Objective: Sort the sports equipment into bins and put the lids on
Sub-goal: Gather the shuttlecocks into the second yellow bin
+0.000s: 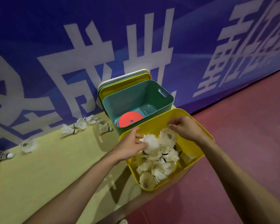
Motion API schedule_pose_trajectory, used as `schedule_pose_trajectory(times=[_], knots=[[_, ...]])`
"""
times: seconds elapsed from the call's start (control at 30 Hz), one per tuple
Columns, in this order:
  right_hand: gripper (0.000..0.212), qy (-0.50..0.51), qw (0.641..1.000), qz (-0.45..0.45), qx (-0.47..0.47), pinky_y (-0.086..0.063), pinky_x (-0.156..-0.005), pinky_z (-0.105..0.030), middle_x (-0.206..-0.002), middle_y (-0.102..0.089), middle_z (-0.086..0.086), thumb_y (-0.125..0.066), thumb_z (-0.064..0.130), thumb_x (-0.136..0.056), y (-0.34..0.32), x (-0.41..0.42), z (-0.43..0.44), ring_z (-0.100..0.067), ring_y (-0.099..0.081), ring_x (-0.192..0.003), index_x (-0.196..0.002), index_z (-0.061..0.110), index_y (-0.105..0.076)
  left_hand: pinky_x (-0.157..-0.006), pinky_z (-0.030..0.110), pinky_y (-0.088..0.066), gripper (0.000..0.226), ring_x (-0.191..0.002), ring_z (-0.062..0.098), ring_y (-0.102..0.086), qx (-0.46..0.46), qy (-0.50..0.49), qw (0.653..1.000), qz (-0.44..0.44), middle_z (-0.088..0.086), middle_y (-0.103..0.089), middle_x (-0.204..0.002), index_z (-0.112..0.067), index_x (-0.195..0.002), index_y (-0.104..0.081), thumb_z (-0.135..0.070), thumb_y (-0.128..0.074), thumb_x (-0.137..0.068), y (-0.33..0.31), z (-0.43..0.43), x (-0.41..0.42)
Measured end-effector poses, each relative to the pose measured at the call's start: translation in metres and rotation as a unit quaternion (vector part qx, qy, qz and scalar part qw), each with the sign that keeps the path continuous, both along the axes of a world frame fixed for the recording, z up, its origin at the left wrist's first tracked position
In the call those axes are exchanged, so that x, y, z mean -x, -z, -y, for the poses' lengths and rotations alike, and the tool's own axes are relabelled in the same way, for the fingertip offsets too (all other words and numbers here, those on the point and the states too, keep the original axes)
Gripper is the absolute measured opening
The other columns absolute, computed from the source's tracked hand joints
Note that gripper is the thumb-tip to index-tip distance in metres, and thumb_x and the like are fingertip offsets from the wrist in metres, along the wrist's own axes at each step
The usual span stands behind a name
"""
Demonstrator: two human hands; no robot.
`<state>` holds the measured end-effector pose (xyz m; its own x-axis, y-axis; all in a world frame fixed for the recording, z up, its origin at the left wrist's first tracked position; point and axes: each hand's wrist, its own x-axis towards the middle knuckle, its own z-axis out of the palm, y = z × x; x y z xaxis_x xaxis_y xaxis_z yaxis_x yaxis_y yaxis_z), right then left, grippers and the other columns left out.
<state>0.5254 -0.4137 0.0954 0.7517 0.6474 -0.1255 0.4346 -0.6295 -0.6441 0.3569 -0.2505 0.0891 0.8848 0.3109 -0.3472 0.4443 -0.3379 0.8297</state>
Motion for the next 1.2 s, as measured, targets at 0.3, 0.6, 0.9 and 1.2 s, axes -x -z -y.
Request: schedule_pose_trajectory(times=[0.3,0.6,0.9,1.2], knots=[[0.014,-0.041,0.999,0.014,-0.018,-0.053,-0.069,-0.030,-0.092,-0.070,0.002,-0.058,0.021,-0.091,-0.019,0.010,-0.041,-0.012,-0.065,-0.075,-0.097,0.019,-0.071,-0.094,0.027,-0.049,0.040,-0.108,0.014,-0.060,-0.009,-0.040,0.992,0.115,0.004,-0.059,-0.123,-0.016,-0.128,-0.052,-0.009,-0.062,-0.090,-0.020,-0.031,0.005],[0.018,-0.127,0.991,0.027,-0.035,-0.054,-0.079,-0.033,-0.090,-0.072,0.001,-0.062,0.020,-0.088,-0.027,0.043,-0.138,-0.013,-0.066,-0.081,-0.101,0.015,-0.072,-0.091,0.023,-0.050,0.028,-0.101,0.012,-0.063,0.002,-0.166,0.972,0.165,0.002,-0.067,-0.106,-0.019,-0.112,-0.060,-0.003,-0.059,-0.089,-0.022,-0.098,0.043],[0.023,-0.194,0.981,-0.008,-0.023,-0.052,-0.083,-0.032,-0.088,-0.070,0.002,-0.060,0.020,-0.089,-0.011,0.090,-0.270,-0.015,-0.065,-0.084,-0.111,0.017,-0.066,-0.090,0.025,-0.050,0.028,-0.097,0.015,-0.065,0.042,-0.306,0.939,0.151,0.003,-0.070,-0.098,-0.025,-0.099,-0.064,0.000,-0.059,-0.087,0.011,-0.202,0.092],[0.029,-0.273,0.958,-0.054,0.068,-0.047,-0.072,-0.027,-0.097,-0.068,0.002,-0.055,0.022,-0.090,0.047,0.127,-0.401,-0.016,-0.062,-0.083,-0.118,0.017,-0.062,-0.081,0.015,-0.043,0.029,-0.099,0.013,-0.061,0.036,-0.423,0.900,0.097,-0.005,-0.067,-0.105,-0.025,-0.099,-0.064,0.000,-0.057,-0.085,0.074,-0.315,0.148]])
